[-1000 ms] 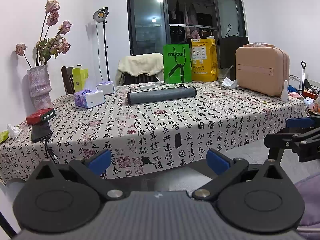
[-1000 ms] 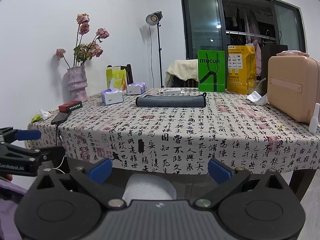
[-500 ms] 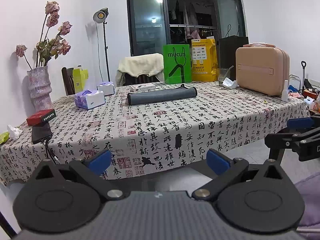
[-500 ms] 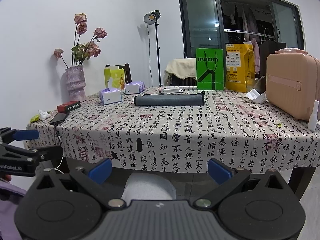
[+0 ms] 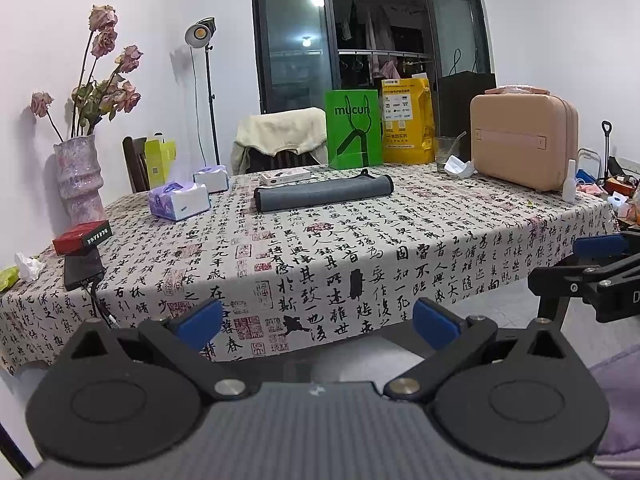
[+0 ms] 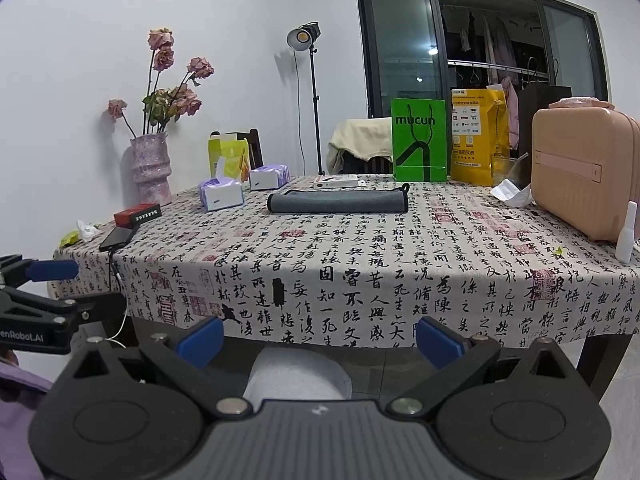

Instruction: Fold towel

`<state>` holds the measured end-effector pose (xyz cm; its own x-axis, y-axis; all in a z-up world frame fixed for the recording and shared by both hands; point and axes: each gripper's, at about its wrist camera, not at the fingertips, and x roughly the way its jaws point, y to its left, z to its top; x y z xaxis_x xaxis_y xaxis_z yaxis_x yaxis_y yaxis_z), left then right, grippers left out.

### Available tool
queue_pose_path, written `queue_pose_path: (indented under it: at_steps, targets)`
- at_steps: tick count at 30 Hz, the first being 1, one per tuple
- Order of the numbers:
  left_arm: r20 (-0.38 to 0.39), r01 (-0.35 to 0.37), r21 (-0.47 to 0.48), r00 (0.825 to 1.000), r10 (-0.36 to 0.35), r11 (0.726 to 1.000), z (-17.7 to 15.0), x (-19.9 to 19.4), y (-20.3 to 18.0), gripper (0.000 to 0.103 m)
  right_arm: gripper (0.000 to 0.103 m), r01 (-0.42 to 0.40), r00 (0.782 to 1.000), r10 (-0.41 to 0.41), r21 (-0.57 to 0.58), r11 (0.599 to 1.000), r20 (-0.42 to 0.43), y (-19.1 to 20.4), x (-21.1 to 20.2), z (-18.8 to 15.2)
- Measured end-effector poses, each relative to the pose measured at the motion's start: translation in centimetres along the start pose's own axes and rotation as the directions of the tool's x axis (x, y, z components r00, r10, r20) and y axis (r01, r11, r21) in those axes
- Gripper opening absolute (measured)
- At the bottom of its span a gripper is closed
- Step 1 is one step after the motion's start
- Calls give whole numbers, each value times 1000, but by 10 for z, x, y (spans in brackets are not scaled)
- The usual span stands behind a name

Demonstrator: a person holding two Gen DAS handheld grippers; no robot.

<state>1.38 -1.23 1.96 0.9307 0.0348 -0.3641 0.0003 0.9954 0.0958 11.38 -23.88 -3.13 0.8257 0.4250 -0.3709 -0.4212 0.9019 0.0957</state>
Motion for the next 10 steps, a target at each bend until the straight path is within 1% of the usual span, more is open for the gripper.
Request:
queue_pose_path:
  at_steps: [10]
  targets:
    - [-1, 7, 0, 1000, -7, 1000, 1, 1, 0, 103, 103, 1, 1000, -1, 2, 1000, 0, -1, 1, 1]
